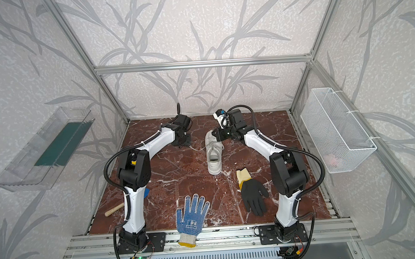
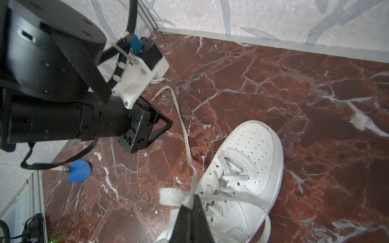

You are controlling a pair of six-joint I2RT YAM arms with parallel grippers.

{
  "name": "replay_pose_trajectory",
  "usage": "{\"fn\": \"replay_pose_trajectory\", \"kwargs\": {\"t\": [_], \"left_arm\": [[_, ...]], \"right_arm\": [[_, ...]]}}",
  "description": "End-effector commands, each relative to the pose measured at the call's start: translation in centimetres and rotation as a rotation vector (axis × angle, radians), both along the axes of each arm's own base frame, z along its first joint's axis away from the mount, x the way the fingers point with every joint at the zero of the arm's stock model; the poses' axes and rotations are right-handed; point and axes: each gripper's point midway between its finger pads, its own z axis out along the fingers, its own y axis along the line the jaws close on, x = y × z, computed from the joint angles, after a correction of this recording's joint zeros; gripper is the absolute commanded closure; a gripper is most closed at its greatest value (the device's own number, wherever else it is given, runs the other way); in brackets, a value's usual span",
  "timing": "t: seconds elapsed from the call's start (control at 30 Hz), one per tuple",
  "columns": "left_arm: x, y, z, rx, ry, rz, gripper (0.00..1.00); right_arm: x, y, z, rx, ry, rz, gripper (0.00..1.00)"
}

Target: Tie the shoes

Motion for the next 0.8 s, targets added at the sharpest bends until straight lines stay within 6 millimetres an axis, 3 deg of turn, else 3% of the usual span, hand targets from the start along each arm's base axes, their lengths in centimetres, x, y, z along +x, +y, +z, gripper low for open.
{"fn": "replay_pose_trajectory", "kwargs": {"t": [0.0,0.5,0.77], "left_arm": [[0.7,0.6,-0.3,-0.041,0.010,0.138,0.52],[0.9,1.8,-2.4,-0.103,0.001,0.403,0.53],[0.9,2.0,-3.7,-0.120,-0.003,0.482,0.59]], "right_arm": [[0.6,-0.2,1.9,0.027,-0.021,-0.002,1.00],[2.1,-0.8,2.6,0.102,-0.012,-0.012,1.00],[2.0,-0.8,2.6,0.112,-0.010,0.000,1.00]]}}
